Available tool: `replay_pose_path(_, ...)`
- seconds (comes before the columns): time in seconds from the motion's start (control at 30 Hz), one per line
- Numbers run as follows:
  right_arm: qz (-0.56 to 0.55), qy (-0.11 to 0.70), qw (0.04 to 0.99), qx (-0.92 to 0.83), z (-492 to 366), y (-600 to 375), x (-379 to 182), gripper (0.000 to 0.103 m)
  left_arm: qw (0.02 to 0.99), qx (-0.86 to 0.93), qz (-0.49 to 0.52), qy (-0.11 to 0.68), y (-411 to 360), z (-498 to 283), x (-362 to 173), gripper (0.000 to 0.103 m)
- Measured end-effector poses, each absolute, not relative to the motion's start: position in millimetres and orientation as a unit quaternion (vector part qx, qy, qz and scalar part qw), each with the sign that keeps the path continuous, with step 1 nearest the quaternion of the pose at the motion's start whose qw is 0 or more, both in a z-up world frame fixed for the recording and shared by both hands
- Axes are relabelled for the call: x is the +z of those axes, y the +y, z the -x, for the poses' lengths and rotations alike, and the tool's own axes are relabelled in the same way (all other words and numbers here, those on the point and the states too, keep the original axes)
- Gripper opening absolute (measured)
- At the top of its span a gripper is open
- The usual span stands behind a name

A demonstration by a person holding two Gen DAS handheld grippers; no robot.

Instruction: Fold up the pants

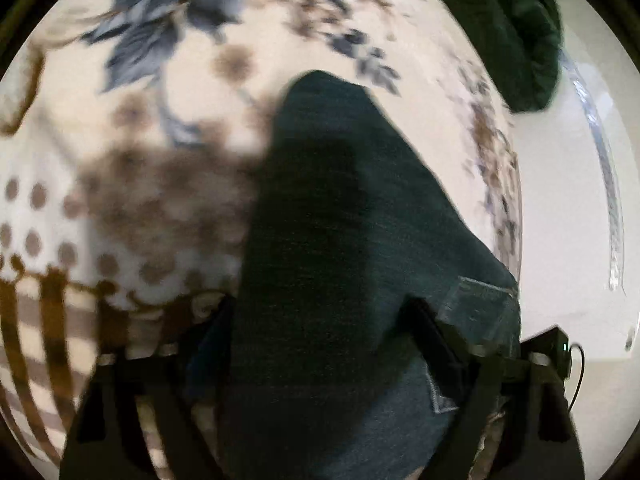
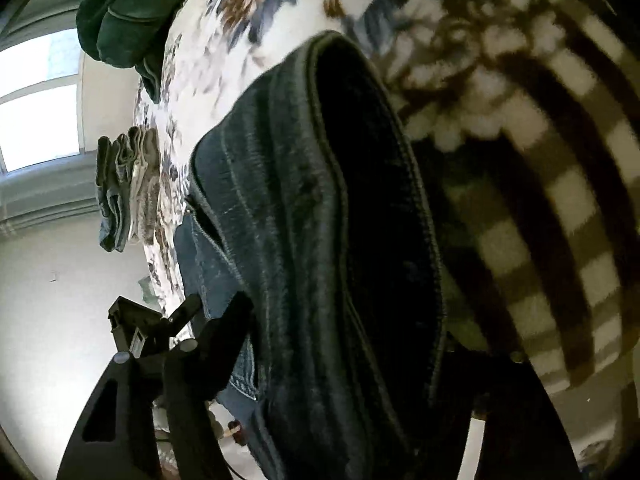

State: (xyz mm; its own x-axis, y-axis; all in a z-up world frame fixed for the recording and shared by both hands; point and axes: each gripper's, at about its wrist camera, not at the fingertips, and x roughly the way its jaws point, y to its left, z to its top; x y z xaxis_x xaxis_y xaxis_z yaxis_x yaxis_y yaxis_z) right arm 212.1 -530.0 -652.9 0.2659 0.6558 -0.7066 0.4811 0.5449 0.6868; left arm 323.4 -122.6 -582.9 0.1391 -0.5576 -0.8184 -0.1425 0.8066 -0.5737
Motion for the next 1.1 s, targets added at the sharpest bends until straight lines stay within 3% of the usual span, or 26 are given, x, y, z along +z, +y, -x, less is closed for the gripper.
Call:
replay_pose_path(0.07, -0.466, 0.601, 0.647, 0.06, -212.7, -528.6, -647.5, 0.06, 0.715, -0.153, 0.257, 0.631, -124.7, -320.1, -576.9, 0.045)
replay_pose_path(0.17, -0.456, 0.598, 0.657, 0.055, -215.3, -518.5, -631.1, 0.045, 0.726, -0.168, 0.251, 0.618, -120.7, -311.3, -562.9, 0.028)
replay_pose_path(0.4, -0.437, 0.596, 0.671, 0.06, -212.6, -507.8, -585.3, 0.037, 0.728, -0.171, 0.245, 0.617, -113.0, -301.1, -521.3, 0.022)
replay_pose_path(0.77, -0.421, 0.584, 0.684, 0.114, -240.0, -481.6, -468.7, 0.036, 0.752, -0.168, 0.268, 0.579, -73.6, -312.8, -396.6, 0.022)
replay_pose_path(1.1, -0.398, 0.547, 0.718, 0.163, -354.5, -371.5, -353.1, 0.036, 0.791, -0.163, 0.276, 0.521, 41.8, -412.0, -298.2, 0.022)
